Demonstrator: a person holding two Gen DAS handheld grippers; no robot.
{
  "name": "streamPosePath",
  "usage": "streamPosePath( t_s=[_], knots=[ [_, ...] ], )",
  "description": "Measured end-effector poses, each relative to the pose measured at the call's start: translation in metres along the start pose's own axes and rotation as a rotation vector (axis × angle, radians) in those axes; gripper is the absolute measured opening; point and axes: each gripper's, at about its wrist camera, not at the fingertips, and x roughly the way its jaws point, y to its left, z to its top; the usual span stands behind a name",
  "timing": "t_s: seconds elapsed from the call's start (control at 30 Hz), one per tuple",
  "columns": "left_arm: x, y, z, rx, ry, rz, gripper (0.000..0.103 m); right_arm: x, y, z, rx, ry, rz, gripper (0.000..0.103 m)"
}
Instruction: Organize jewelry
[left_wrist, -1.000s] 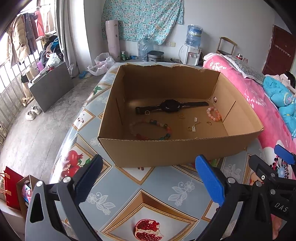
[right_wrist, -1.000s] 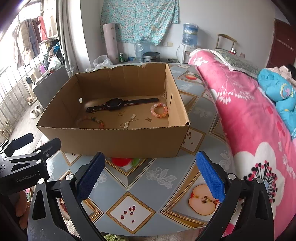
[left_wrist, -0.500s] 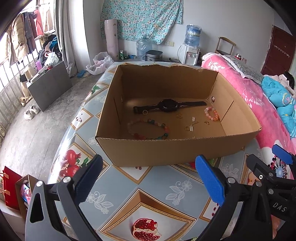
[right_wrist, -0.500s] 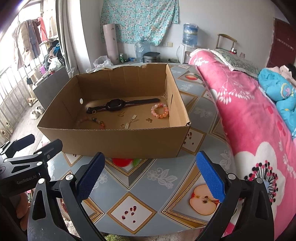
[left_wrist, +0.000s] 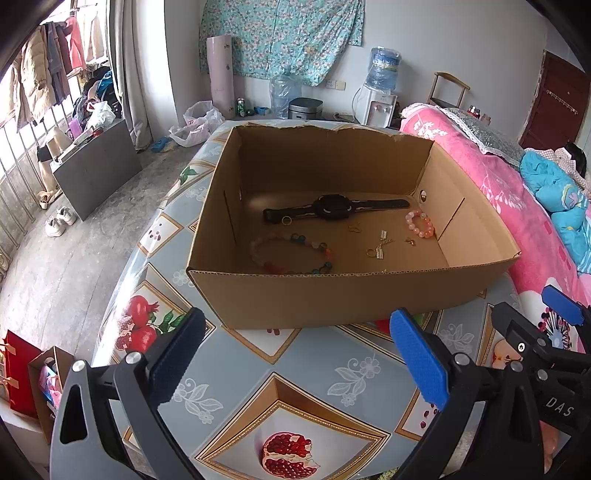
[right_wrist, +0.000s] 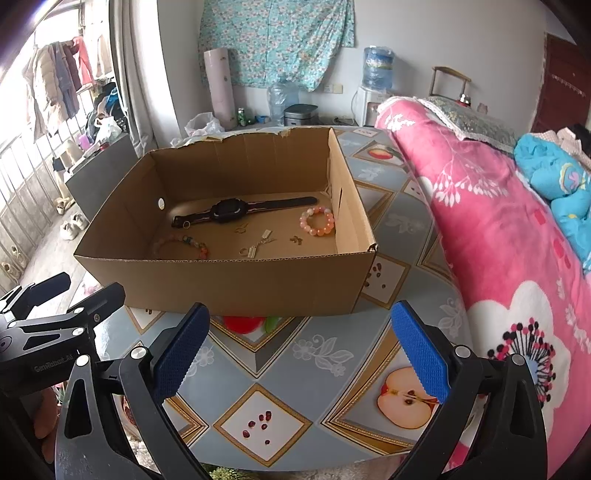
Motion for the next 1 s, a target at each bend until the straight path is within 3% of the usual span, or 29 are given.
streamPosePath(
  t_s=[1.0],
  knots=[
    [0.0015,0.0015,-0.0013,-0.005,-0.001,0.006,0.098,-0.0007,0.0017,-0.0016,0.006,-0.001,-0.002,0.095]
  ],
)
